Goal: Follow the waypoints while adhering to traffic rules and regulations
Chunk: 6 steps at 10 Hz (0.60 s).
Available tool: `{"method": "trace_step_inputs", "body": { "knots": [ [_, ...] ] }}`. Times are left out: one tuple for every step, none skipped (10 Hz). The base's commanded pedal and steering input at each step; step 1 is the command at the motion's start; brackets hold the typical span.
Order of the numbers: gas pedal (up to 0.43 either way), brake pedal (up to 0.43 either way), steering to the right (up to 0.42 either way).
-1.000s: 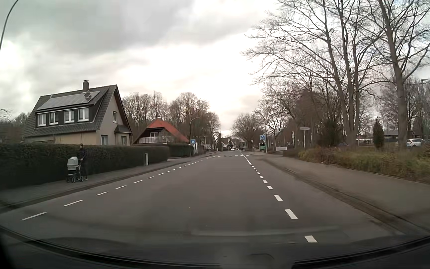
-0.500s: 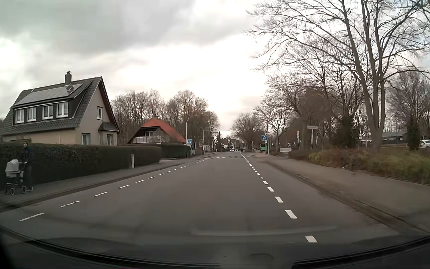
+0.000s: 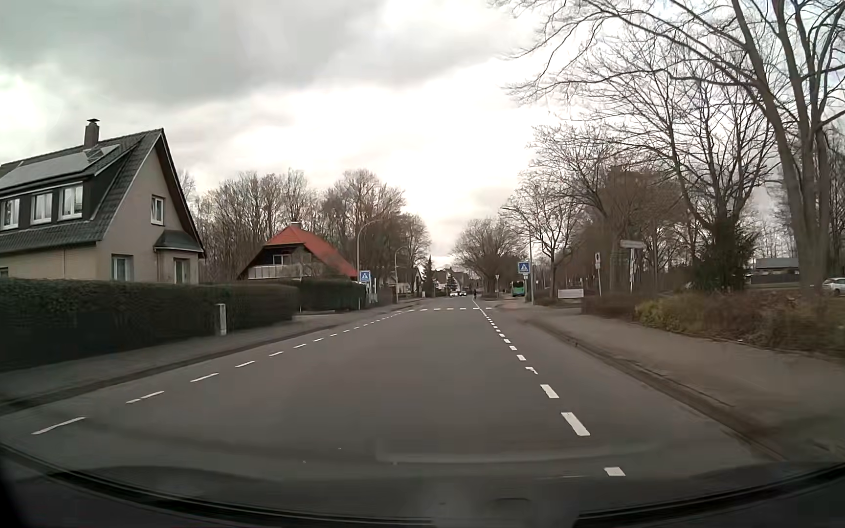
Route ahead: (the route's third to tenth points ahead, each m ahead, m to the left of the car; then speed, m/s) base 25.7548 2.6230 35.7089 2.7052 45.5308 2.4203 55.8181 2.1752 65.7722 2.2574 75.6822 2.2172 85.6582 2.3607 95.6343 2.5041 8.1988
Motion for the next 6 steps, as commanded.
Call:
{"method": "trace_step_inputs", "body": {
  "knots": [
    [0.118, 0.0, 0.003],
    [0.118, 0.0, 0.003],
    [0.118, 0.0, 0.003],
    [0.118, 0.0, 0.003],
    [0.118, 0.0, 0.003],
    [0.118, 0.0, 0.003]
  ]
}}
